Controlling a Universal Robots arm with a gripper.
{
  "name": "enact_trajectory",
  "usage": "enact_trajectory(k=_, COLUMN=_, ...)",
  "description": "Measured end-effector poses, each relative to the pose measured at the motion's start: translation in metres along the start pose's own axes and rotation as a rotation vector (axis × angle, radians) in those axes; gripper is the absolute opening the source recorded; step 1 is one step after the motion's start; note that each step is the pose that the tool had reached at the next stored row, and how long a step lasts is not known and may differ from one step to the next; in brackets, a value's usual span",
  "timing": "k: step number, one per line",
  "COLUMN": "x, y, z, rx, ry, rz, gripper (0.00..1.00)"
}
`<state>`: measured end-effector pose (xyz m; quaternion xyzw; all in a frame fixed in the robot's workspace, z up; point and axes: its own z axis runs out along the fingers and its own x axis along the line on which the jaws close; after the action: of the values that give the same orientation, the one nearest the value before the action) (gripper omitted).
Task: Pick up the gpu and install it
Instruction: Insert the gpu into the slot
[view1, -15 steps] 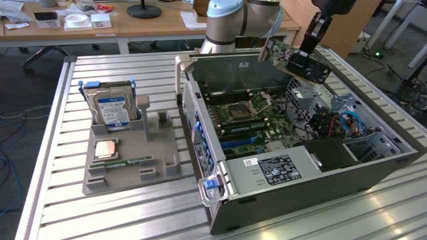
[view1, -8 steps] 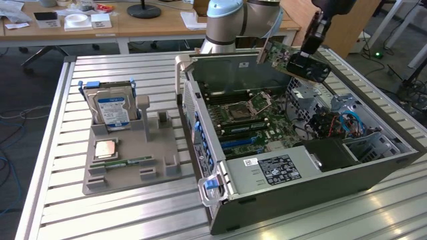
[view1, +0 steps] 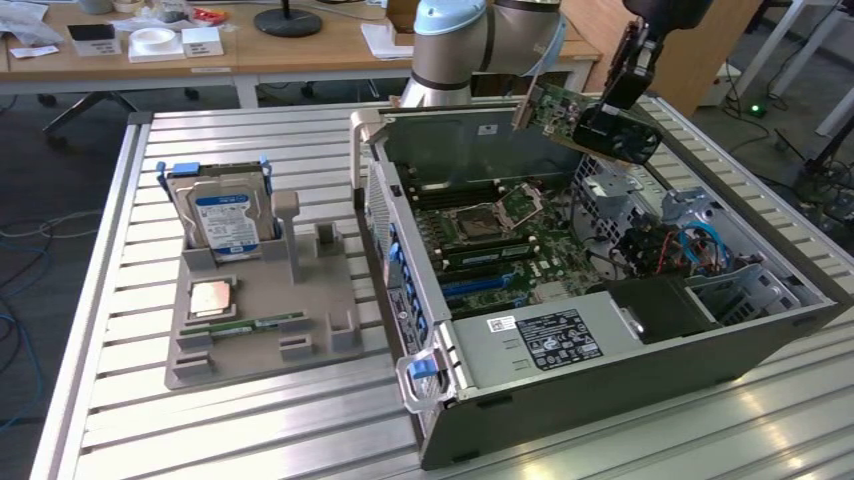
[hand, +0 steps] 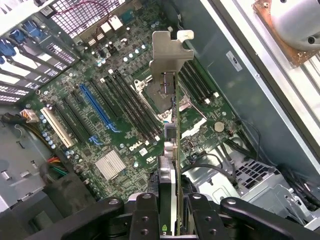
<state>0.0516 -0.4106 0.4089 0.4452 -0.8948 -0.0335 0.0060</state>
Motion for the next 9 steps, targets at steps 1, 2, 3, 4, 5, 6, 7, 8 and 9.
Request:
enact_trajectory(k=1, x=0.0, y=0.0, z=0.0, rx=0.0, ry=0.0, rz=0.0, gripper=0.26)
enact_trajectory(k=2, x=0.0, y=0.0, z=0.0, rx=0.0, ry=0.0, rz=0.0, gripper=0.26)
enact_trajectory(k=3, x=0.0, y=0.0, z=0.0, rx=0.0, ry=0.0, rz=0.0, gripper=0.26)
enact_trajectory(k=4, x=0.0, y=0.0, z=0.0, rx=0.0, ry=0.0, rz=0.0, gripper=0.26)
enact_trajectory(k=5, x=0.0, y=0.0, z=0.0, rx=0.0, ry=0.0, rz=0.0, gripper=0.26)
enact_trajectory(k=6, x=0.0, y=0.0, z=0.0, rx=0.0001, ry=0.0, rz=0.0, gripper=0.26)
enact_trajectory(k=7, x=0.0, y=0.0, z=0.0, rx=0.0, ry=0.0, rz=0.0, gripper=0.26)
enact_trajectory(k=8, x=0.0, y=0.0, z=0.0, rx=0.0, ry=0.0, rz=0.0, gripper=0.26)
enact_trajectory(k=9, x=0.0, y=0.0, z=0.0, rx=0.0, ry=0.0, rz=-0.001, gripper=0.26)
